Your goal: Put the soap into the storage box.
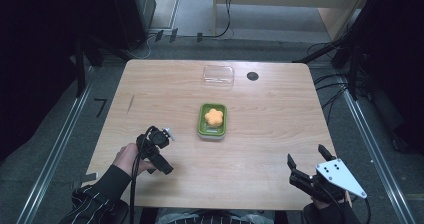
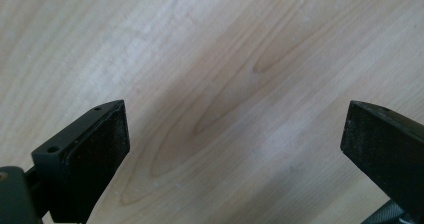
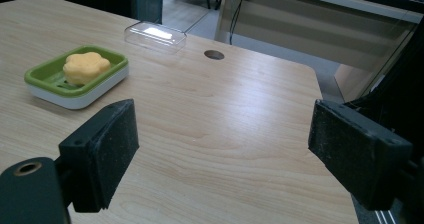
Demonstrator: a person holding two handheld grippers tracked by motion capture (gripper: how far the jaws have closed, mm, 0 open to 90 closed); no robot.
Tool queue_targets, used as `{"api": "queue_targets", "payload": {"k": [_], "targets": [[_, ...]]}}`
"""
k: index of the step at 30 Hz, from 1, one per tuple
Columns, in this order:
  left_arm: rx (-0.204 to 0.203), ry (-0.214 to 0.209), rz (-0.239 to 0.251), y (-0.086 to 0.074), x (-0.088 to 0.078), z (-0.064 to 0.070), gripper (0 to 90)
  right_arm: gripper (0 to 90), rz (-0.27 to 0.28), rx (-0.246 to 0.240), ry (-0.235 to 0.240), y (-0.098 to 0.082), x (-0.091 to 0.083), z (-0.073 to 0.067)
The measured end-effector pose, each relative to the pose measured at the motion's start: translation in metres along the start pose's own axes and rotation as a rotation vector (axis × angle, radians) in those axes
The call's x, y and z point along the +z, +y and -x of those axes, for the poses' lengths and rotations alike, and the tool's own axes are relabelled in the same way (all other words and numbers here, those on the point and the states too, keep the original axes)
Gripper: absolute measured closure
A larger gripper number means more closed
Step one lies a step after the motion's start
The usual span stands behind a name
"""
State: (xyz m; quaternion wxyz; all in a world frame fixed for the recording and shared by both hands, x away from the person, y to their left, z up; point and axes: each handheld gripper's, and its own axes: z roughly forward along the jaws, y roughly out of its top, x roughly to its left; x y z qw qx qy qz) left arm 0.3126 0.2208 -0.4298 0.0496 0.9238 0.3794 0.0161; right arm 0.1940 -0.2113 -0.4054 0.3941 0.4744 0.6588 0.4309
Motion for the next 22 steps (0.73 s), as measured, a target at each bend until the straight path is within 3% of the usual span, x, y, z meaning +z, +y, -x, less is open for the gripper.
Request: {"api": "queue_targets", "payload": {"k": [11, 22], "targets": [[-0.011, -0.032, -0.014, -0.019, 0.008, 0.003, 0.0, 13.2, 0.001, 0.0, 0.001, 0.0, 0.0, 0.0], [0.002, -0.041, -0.033, -0.016, 0.014, 0.003, 0.0, 13.1, 0.001, 0.0, -0.002, -0.001, 0.0, 0.001]]}}
